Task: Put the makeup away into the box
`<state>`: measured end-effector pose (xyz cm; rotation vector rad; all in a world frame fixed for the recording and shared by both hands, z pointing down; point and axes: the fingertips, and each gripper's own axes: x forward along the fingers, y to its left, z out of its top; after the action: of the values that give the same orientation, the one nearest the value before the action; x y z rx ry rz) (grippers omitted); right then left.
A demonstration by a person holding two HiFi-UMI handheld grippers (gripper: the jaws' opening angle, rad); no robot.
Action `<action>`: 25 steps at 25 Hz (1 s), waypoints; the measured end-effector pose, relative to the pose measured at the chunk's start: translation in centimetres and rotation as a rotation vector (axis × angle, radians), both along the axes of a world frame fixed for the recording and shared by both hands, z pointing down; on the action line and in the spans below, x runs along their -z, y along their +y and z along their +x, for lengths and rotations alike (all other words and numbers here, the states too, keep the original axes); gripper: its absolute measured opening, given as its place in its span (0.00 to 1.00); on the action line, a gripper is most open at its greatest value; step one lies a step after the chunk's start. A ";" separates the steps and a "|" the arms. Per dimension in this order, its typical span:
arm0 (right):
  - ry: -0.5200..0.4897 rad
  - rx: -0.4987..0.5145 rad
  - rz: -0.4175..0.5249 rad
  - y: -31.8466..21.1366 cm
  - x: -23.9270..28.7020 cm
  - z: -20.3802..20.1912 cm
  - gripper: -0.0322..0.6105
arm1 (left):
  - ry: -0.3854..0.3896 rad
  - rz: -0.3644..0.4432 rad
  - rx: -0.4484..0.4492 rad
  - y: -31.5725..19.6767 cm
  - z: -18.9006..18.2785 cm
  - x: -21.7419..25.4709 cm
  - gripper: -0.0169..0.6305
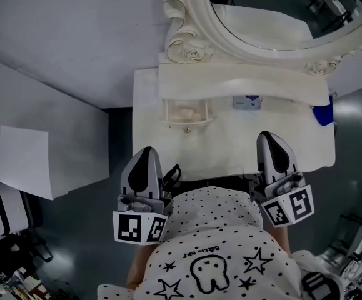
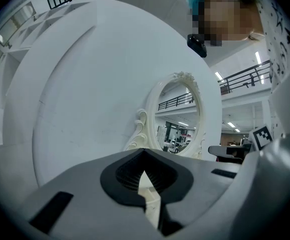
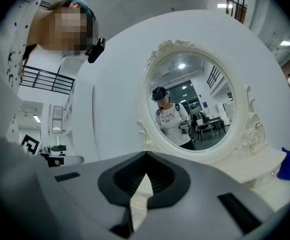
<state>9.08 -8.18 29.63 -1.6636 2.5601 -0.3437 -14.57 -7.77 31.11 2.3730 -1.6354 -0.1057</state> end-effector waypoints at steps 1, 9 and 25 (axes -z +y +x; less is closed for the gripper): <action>-0.005 0.005 -0.008 0.2 -0.3 -0.3 0.06 | 0.000 -0.001 0.001 0.1 -0.1 0.0 0.02; -0.014 0.058 -0.043 1.2 -1.8 -2.8 0.06 | 0.004 -0.005 0.006 0.5 -0.2 -0.2 0.02; -0.006 0.097 -0.064 0.9 -2.3 -4.3 0.06 | 0.007 -0.012 -0.001 0.3 -0.2 -0.4 0.02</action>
<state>4.74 -7.31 31.97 -1.5590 2.6581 -0.4406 -14.80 -7.44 31.56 2.3618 -1.6274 -0.1032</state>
